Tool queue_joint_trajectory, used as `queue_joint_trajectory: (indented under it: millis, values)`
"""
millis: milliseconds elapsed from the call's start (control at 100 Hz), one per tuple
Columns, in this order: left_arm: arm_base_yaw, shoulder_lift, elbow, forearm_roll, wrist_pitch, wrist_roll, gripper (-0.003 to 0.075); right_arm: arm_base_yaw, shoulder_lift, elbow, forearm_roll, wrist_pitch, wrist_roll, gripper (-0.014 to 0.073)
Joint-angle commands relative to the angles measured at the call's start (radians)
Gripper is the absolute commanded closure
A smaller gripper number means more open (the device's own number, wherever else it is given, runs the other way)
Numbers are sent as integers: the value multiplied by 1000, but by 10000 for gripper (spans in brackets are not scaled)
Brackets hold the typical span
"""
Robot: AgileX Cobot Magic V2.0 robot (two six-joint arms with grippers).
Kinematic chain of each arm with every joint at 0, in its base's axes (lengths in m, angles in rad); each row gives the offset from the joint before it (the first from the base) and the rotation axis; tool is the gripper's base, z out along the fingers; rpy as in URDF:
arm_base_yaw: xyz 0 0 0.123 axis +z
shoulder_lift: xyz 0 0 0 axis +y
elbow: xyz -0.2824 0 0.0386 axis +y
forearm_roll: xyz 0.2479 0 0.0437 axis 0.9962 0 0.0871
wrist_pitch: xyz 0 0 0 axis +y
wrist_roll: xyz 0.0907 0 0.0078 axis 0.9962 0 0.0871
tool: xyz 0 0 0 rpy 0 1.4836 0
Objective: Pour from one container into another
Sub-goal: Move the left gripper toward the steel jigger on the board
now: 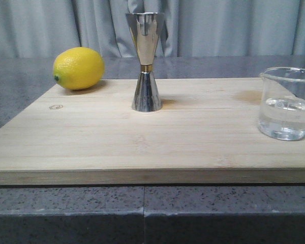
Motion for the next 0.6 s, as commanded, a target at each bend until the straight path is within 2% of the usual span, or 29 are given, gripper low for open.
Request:
queue_joint_trajectory:
  millis: [0, 170, 400, 590]
  values:
    - [2, 28, -34, -180, -34, 185, 225, -3, 12, -36, -6, -67, -5, -39]
    - [2, 86, -21, -407, -23, 410, 225, -3, 12, -36, -6, -67, -5, -39]
    - [4, 154, 17, -592, 35, 654, 225, -3, 12, -36, -4, -67, -5, -39]
    - [33, 254, 17, -734, 199, 814, 225, -3, 12, -36, -4, -68, -5, -39]
